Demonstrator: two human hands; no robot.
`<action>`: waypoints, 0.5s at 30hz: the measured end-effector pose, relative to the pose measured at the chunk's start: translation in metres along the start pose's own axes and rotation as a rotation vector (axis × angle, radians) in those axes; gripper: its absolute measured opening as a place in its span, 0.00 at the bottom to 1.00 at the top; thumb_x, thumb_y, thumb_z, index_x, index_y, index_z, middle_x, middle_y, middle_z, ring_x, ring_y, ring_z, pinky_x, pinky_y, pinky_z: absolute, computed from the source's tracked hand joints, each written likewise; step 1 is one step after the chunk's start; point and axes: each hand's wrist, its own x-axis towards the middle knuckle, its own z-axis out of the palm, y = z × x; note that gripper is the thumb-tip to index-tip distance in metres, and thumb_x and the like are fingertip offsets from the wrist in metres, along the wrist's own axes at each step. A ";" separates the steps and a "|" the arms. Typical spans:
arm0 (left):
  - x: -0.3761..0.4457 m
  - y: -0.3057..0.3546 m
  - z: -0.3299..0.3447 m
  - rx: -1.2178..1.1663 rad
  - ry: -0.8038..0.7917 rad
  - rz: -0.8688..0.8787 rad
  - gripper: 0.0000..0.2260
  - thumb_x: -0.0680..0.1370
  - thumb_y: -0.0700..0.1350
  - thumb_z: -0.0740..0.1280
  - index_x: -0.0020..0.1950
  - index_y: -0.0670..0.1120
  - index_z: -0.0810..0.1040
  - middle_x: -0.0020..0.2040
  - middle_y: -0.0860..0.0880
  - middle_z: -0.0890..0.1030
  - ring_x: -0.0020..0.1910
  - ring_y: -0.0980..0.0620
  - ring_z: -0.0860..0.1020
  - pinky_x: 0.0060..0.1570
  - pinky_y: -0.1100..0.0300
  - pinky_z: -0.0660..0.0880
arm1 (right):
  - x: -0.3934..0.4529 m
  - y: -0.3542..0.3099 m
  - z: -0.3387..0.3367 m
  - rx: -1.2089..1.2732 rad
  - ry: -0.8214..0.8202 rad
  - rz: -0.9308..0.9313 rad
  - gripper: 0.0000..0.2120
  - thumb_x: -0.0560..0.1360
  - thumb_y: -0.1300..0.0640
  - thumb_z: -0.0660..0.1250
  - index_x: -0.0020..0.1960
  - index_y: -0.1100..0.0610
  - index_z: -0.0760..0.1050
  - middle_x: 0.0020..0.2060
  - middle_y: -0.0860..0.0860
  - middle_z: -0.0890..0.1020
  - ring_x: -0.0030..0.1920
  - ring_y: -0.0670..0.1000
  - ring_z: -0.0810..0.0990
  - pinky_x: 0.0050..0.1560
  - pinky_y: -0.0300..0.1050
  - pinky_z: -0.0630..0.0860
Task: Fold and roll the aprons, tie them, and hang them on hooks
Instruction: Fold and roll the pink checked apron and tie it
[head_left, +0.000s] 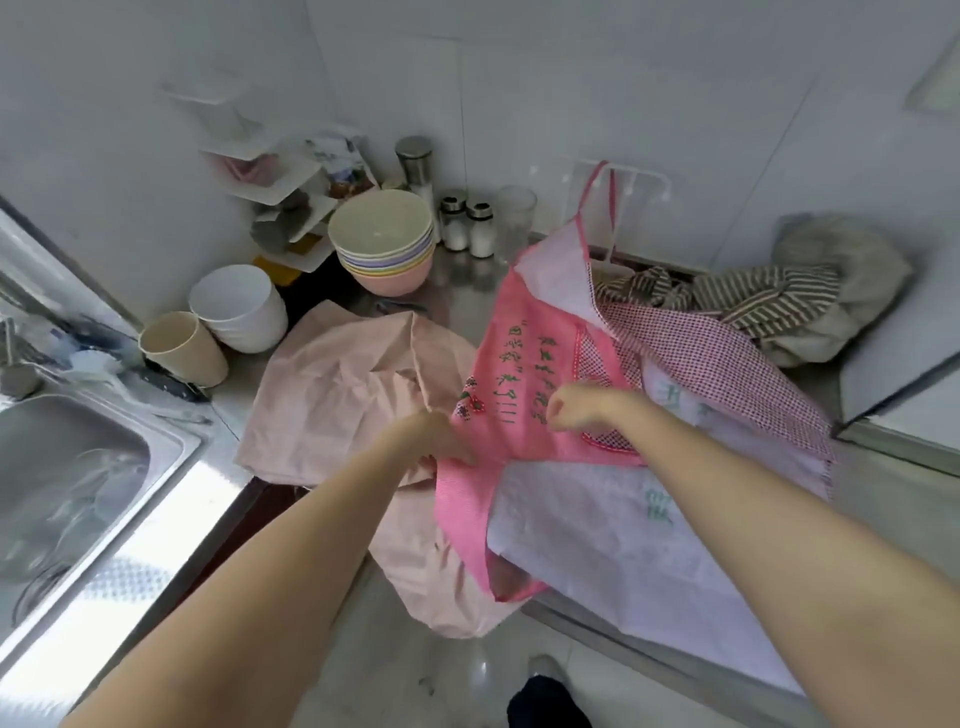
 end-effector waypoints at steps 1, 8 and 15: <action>-0.002 -0.004 0.005 -0.037 -0.024 0.002 0.23 0.76 0.51 0.66 0.65 0.38 0.71 0.47 0.43 0.80 0.36 0.51 0.74 0.35 0.63 0.70 | -0.007 -0.002 0.006 0.024 0.007 0.004 0.14 0.78 0.60 0.61 0.60 0.65 0.76 0.60 0.62 0.78 0.51 0.56 0.78 0.48 0.50 0.77; -0.020 -0.029 0.053 -0.374 -0.082 0.072 0.14 0.77 0.45 0.66 0.60 0.42 0.71 0.54 0.44 0.78 0.47 0.47 0.76 0.53 0.54 0.74 | -0.058 -0.016 0.061 0.161 -0.115 0.020 0.16 0.75 0.50 0.67 0.60 0.56 0.74 0.55 0.52 0.77 0.54 0.53 0.79 0.57 0.51 0.76; -0.026 -0.032 0.058 -0.642 0.030 0.090 0.12 0.81 0.37 0.56 0.37 0.39 0.69 0.22 0.44 0.74 0.15 0.54 0.73 0.19 0.61 0.75 | -0.078 -0.038 0.090 0.290 -0.005 -0.015 0.22 0.78 0.60 0.55 0.71 0.50 0.66 0.63 0.52 0.71 0.54 0.54 0.74 0.51 0.51 0.77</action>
